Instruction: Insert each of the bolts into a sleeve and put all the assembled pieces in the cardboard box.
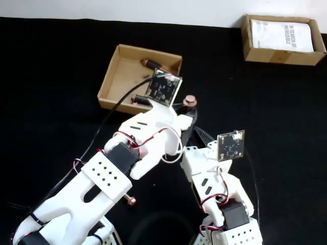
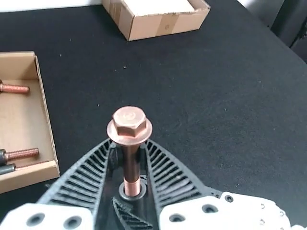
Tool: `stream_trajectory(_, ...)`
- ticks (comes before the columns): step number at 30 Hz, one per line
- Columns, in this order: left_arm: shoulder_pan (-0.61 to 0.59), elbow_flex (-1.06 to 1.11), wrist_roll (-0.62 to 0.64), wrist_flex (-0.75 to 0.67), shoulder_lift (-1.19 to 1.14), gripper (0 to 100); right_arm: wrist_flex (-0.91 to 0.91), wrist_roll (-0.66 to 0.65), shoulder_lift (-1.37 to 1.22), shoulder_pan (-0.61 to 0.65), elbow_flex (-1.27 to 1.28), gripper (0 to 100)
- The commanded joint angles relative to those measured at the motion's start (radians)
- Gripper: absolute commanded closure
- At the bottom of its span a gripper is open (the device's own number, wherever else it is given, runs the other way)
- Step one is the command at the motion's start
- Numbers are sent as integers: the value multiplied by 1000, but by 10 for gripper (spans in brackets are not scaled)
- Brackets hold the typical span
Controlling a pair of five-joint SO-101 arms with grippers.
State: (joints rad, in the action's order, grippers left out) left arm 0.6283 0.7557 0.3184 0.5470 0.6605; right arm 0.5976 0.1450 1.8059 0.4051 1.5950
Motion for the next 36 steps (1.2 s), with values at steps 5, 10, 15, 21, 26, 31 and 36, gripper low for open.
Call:
stream_trajectory(5,12,25,2,25,31,965,-65,-51,12,-16,-16,991)
stream_trajectory(10,12,19,6,84,36,796,-65,-51,12,-18,-16,991)
stream_trajectory(15,10,-16,3,264,39,730,-65,-48,8,-21,-16,991)
stream_trajectory(21,10,-262,2,741,39,732,-65,32,2,-117,-18,992)
stream_trajectory(26,10,-513,2,1028,105,911,-65,72,1,-205,-88,992)
stream_trajectory(31,-2,-579,0,1057,286,979,-65,74,-79,-234,-269,992)
stream_trajectory(36,-205,-489,0,997,427,991,-107,74,-341,-231,-460,992)
